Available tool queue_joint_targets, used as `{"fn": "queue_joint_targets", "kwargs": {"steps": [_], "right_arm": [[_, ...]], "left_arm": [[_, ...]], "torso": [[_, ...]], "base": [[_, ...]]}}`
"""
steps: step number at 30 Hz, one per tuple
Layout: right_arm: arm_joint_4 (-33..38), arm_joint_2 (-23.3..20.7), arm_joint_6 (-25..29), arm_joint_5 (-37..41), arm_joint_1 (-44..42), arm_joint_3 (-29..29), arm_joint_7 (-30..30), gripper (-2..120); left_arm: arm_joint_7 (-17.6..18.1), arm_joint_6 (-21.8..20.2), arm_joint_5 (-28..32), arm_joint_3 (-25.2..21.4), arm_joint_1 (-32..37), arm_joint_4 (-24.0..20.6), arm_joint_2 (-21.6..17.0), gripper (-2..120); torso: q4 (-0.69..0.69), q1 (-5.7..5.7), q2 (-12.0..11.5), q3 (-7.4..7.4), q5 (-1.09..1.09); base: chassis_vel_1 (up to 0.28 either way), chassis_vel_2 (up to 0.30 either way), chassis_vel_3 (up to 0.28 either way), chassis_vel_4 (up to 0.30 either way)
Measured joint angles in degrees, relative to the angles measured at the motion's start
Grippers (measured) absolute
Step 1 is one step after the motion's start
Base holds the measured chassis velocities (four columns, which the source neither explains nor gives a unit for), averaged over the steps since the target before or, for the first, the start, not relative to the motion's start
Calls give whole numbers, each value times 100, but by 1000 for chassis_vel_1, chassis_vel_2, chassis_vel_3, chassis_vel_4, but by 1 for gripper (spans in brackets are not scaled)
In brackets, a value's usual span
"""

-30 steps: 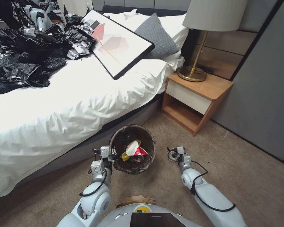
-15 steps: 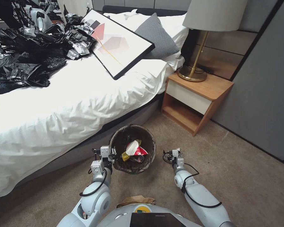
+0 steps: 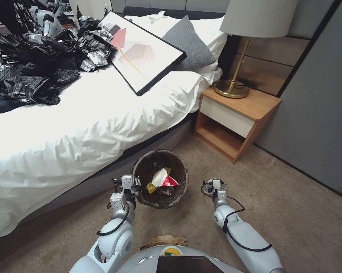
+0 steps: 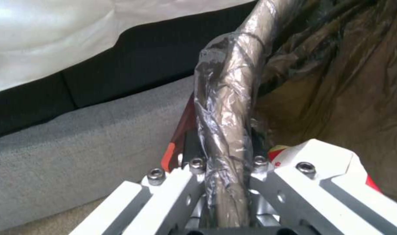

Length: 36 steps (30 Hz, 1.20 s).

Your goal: Pick up the trash bin, then pick up the garbage from the floor and place it into the trash bin.

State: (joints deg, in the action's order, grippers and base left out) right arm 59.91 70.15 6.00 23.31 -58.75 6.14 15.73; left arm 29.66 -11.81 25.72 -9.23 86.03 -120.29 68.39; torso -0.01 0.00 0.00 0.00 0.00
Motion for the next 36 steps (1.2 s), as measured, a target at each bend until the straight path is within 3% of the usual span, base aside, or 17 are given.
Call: {"fn": "queue_joint_targets", "kwargs": {"steps": [13, 21, 23, 34, 36], "right_arm": [[226, -43, -222, 10, -196, -44, 79, 100], [183, 60, -289, -9, -264, -73, 15, 80], [163, 70, -288, -31, -281, -63, 11, 66], [213, 79, -251, -24, -287, -43, 37, 31], [280, 79, -246, -27, -301, -39, 70, 19]], "left_arm": [[20, -16, 5, 13, -52, 13, 10, 2], [37, -20, 22, -3, -63, -6, -14, 2], [39, -21, 23, -4, -62, -11, -13, 2], [42, -21, 23, -8, -54, -34, -16, 2], [44, -21, 24, -10, -55, -36, -22, 2]], "torso": [[0, 0, 0, 0, 0], [0, 0, 0, 0, 0], [0, 0, 0, 0, -1], [0, 0, 0, 0, 0], [1, 0, 0, 0, 0]], "base": [[0, 0, 0, 0], [0, 0, 0, 0], [0, 0, 0, 0], [0, 0, 0, 0], [0, 0, 0, 0]]}}
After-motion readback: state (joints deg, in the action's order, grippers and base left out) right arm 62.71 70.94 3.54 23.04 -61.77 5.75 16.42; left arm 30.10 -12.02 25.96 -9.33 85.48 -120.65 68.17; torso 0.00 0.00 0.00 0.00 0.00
